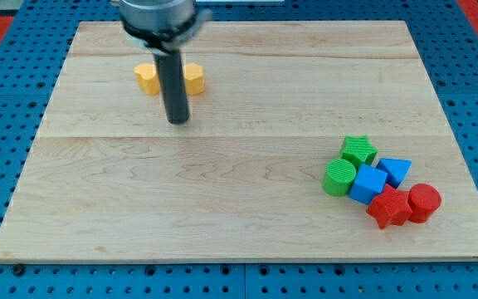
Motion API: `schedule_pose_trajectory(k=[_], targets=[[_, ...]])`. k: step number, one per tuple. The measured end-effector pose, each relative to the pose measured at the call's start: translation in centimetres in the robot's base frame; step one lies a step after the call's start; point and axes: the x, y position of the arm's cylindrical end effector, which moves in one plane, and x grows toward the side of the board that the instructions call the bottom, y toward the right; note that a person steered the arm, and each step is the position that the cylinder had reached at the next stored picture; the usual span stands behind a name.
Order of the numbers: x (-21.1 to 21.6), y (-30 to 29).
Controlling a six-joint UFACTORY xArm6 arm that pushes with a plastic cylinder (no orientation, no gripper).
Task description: Drag the yellow hexagongreen circle into the group of blocks
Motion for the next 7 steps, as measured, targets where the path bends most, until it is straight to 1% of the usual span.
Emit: schedule_pose_trajectory(k=[1, 2, 3, 4, 5, 6, 7], targets=[[-3.6, 0.4], [-6.0, -1.4], [-7.4, -0.7], [-4.5, 6.2], [-0.9, 14.2], [-2.9, 15.8], [1.2, 19.9]])
